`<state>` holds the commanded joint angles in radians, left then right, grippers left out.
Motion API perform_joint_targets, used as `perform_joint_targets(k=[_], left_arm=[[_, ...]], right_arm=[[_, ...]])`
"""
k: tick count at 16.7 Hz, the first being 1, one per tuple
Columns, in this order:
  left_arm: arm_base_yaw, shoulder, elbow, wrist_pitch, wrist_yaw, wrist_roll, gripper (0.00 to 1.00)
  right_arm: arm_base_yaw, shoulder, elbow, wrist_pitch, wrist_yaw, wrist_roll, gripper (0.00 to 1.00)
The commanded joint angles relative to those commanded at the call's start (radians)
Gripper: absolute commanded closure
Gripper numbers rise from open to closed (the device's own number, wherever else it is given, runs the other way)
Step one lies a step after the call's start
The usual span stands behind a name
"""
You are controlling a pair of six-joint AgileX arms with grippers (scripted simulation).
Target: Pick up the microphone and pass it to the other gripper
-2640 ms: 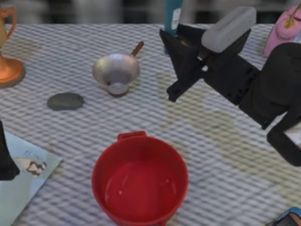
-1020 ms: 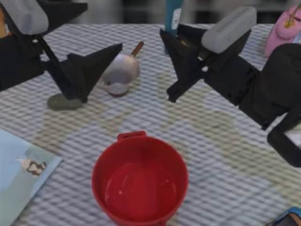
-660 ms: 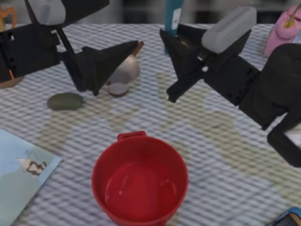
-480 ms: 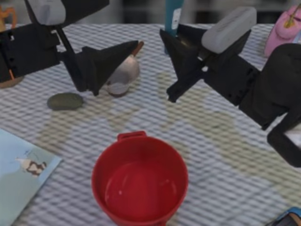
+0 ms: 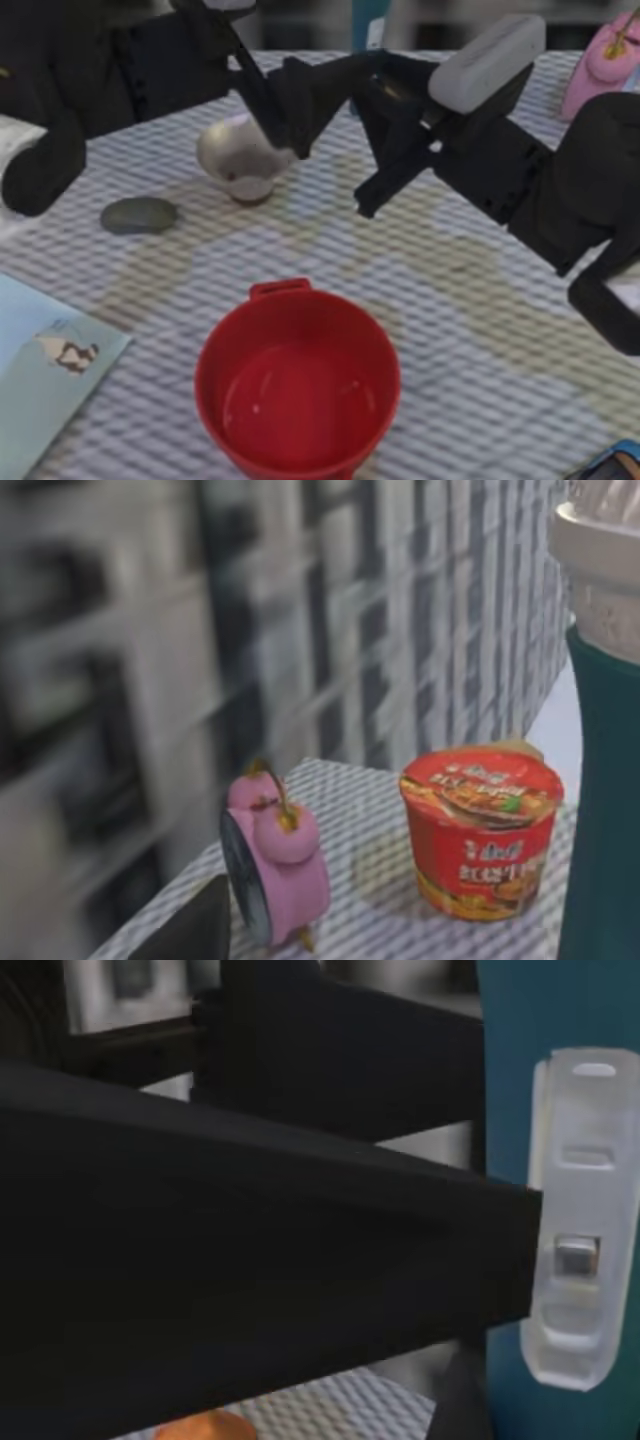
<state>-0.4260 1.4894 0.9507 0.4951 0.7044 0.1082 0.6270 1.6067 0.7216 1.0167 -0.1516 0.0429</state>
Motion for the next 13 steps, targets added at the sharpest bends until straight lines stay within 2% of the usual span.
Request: perform_joint_targets(k=[4,8,13], left_arm=[[-0.071,0.095,0.077,0.022,-0.069,-0.004,0.0],[-0.073,0.098,0.079,0.022,-0.071,-0.004,0.0],[-0.073,0.098,0.079,0.022,-0.071,-0.004,0.38]], right_arm=[[0.0,0.0,0.0,0.0,0.0,0.0,1.0],[0.0,0.0,0.0,0.0,0.0,0.0,1.0],[0.0,0.0,0.0,0.0,0.0,0.0,1.0]])
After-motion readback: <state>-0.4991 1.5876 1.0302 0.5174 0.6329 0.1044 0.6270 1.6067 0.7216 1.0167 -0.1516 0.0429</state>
